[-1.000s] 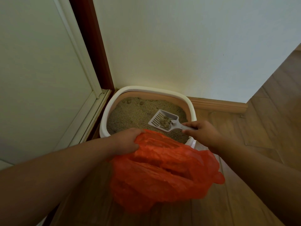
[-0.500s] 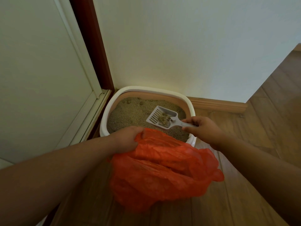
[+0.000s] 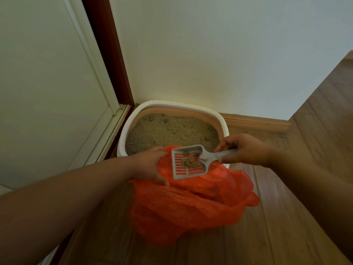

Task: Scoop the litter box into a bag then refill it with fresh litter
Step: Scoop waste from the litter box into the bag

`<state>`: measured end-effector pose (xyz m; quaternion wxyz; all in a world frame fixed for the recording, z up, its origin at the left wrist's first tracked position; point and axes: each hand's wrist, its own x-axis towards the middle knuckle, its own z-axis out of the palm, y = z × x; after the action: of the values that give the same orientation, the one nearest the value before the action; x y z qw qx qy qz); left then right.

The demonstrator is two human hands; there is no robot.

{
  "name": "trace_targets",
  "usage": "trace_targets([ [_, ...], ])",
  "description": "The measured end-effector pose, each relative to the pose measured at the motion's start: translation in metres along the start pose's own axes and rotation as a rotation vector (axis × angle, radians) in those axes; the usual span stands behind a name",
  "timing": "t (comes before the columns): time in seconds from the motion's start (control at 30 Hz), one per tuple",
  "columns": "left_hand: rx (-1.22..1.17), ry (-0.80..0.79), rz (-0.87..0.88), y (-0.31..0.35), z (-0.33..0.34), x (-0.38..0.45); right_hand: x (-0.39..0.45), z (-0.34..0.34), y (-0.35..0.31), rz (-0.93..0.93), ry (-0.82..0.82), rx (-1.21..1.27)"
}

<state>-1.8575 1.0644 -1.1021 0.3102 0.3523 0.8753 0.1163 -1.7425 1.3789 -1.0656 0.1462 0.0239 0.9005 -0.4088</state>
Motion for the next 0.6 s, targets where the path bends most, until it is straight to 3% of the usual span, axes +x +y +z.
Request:
trace_targets([
  [0.13, 0.062, -0.044, -0.010, -0.002, 0.001, -0.002, 0.000, -0.001, -0.015, -0.033, -0.130, -0.305],
  [0.33, 0.056, 0.002, 0.022, -0.005, 0.005, 0.001, 0.009, 0.012, -0.036, -0.180, -0.204, -0.574],
  [0.6, 0.021, 0.007, 0.010, -0.008, 0.005, 0.003, 0.017, 0.014, -0.045, -0.196, -0.197, -0.617],
])
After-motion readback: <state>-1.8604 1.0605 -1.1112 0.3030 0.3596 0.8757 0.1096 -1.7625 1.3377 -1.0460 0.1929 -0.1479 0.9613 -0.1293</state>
